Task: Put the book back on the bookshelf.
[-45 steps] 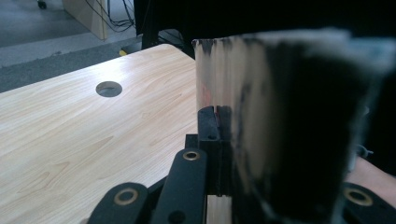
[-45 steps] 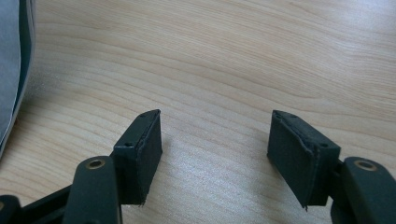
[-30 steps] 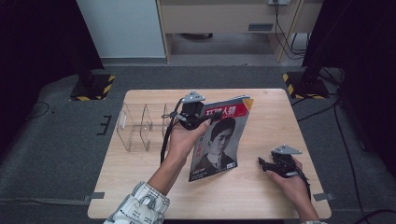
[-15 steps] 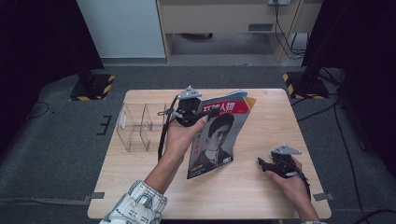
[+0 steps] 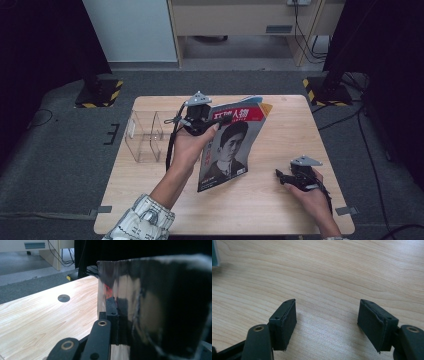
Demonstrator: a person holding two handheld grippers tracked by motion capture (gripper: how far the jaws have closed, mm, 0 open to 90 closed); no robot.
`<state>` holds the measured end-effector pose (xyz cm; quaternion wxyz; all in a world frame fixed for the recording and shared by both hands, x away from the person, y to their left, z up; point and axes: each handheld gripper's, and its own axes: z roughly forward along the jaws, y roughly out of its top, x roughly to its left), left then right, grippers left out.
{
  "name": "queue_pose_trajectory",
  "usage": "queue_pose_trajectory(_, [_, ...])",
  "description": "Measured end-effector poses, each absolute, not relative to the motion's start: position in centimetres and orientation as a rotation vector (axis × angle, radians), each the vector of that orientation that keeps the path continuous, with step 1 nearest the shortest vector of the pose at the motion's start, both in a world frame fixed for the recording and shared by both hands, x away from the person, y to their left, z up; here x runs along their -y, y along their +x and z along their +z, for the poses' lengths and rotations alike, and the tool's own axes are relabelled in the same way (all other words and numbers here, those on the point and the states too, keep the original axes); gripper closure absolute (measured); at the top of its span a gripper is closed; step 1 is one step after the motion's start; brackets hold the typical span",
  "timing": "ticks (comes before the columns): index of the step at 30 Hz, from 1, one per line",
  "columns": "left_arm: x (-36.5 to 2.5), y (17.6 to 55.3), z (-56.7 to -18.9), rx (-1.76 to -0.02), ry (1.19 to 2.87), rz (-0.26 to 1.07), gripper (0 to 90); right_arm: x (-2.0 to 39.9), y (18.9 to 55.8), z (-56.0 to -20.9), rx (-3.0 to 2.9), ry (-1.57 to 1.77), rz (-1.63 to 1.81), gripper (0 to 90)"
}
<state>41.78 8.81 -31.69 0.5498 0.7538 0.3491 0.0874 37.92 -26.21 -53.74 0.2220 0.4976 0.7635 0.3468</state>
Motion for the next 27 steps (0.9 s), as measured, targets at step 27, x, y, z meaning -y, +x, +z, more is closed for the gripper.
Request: queue_pose_trajectory(27, [-11.8, 39.8, -31.3, -0.808, 1.788, 0.214, 86.3, 26.2, 37.9, -53.7, -2.116, 1.377, 0.957, 30.5])
